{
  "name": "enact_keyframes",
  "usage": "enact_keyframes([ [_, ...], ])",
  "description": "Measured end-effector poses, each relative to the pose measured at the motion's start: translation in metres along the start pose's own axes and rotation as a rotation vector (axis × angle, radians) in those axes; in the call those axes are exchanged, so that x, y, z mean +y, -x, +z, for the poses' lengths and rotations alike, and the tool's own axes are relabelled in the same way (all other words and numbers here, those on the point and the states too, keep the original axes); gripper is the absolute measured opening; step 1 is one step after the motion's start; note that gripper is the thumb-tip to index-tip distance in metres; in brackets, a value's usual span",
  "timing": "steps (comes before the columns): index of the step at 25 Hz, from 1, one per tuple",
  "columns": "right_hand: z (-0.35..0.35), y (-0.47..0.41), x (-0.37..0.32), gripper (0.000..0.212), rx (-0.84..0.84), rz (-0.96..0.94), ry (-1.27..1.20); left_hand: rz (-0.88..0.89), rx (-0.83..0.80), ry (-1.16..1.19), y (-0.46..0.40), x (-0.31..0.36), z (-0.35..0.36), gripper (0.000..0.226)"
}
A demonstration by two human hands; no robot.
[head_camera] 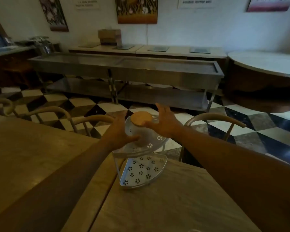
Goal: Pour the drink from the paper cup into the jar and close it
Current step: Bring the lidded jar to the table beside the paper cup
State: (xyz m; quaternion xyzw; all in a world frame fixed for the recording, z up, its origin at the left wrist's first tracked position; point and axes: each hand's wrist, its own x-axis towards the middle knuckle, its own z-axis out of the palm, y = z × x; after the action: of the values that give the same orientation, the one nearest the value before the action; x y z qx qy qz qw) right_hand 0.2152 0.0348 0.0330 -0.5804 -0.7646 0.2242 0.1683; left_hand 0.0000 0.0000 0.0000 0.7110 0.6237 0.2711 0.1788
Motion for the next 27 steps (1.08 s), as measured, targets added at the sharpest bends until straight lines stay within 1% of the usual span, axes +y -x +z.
enact_keyframes([
  [2, 0.01, -0.013, -0.007, 0.111, -0.037, 0.05, -0.132, -0.016, 0.03, 0.129, -0.009, -0.003, 0.008, 0.124],
  [5, 0.026, -0.026, -0.015, 0.105, -0.056, 0.079, -0.215, -0.094, -0.013, 0.301, -0.017, -0.005, 0.021, 0.123],
  [7, 0.035, -0.033, -0.019, 0.099, -0.07, 0.095, -0.264, -0.102, -0.03, 0.352, -0.019, -0.008, 0.027, 0.118],
  [8, 0.037, -0.035, -0.022, 0.098, -0.076, 0.104, -0.273, -0.099, -0.027, 0.37, -0.019, -0.008, 0.027, 0.11],
  [11, 0.046, -0.041, -0.023, 0.097, -0.055, 0.118, -0.264, -0.1, -0.021, 0.447, -0.021, -0.012, 0.036, 0.06],
  [12, 0.046, -0.041, -0.023, 0.097, -0.054, 0.113, -0.252, -0.108, -0.032, 0.453, -0.021, -0.01, 0.036, 0.055],
  [17, 0.044, -0.034, -0.015, 0.098, -0.045, 0.057, -0.203, -0.083, -0.029, 0.515, -0.019, -0.017, 0.039, 0.066],
  [20, 0.033, -0.026, -0.018, 0.095, 0.002, 0.037, -0.198, -0.064, 0.007, 0.546, -0.017, -0.013, 0.038, 0.055],
  [21, 0.028, -0.022, -0.02, 0.094, 0.017, 0.02, -0.213, -0.042, 0.024, 0.524, -0.017, -0.009, 0.037, 0.056],
  [23, 0.015, -0.013, -0.022, 0.093, 0.034, -0.009, -0.256, -0.003, 0.045, 0.507, -0.015, 0.003, 0.033, 0.061],
  [27, -0.019, 0.017, -0.015, 0.089, 0.08, -0.021, -0.275, 0.001, 0.07, 0.514, -0.009, 0.045, 0.031, 0.066],
])
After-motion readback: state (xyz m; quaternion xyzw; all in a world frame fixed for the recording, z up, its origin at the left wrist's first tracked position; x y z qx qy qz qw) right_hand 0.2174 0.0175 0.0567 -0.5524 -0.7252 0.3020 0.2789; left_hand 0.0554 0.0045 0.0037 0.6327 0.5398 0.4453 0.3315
